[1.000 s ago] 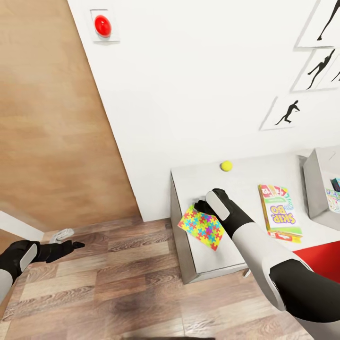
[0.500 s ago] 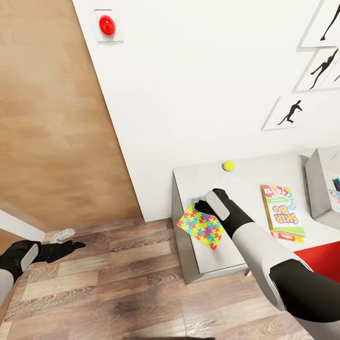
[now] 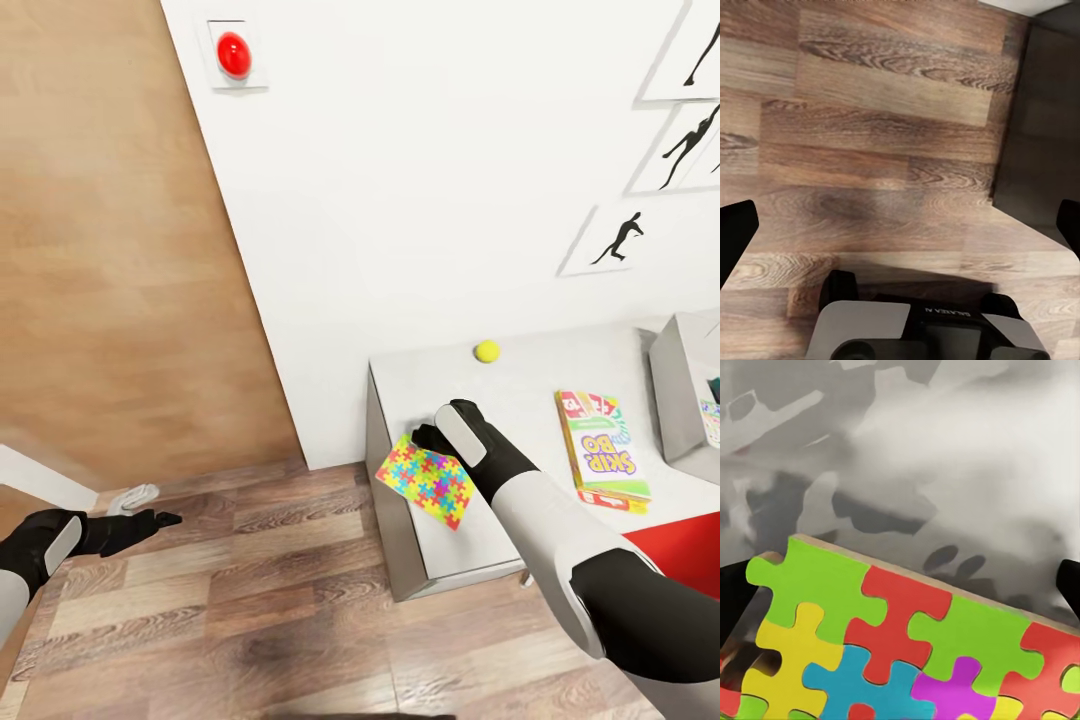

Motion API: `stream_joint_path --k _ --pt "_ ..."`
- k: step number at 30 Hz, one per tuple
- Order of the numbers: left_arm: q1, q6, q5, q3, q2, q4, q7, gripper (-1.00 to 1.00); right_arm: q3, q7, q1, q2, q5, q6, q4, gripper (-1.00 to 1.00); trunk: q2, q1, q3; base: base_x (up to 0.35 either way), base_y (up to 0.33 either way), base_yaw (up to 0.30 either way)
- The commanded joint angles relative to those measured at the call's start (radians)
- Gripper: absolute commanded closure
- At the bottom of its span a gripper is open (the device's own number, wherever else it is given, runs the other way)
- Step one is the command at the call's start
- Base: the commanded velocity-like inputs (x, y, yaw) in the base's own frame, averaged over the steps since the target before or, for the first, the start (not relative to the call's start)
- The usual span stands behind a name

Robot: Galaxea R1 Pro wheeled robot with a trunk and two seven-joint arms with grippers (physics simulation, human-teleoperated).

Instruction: Put all the toys in the child's room - the three board games (two on the bed and one on the table), the two jigsaw puzzles on the table, and the tennis ball on the table - inside the toy box on the table in the child's room.

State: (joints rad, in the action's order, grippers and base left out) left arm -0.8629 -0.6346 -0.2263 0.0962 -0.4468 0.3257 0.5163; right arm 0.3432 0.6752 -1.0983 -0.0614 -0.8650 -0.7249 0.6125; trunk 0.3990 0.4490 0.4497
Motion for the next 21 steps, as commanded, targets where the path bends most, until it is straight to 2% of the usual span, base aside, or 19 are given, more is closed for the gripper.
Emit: stream_joint_path --k 1,21 --pt "-0.001 -0.007 -0.001 0.005 0.0 0.0 0.002 -1.0 0.002 0.006 0.0 0.0 -0.058 0.019 -0.047 -1.0 0.001 0.001 0.002 0.0 0.007 0.0" --pt "-0.001 -0.004 0.0 0.005 0.001 0.0 0.002 -1.0 0.002 0.006 0.0 0.001 -0.057 0.027 -0.047 -1.0 0.001 0.001 0.002 -0.006 0.005 0.0"
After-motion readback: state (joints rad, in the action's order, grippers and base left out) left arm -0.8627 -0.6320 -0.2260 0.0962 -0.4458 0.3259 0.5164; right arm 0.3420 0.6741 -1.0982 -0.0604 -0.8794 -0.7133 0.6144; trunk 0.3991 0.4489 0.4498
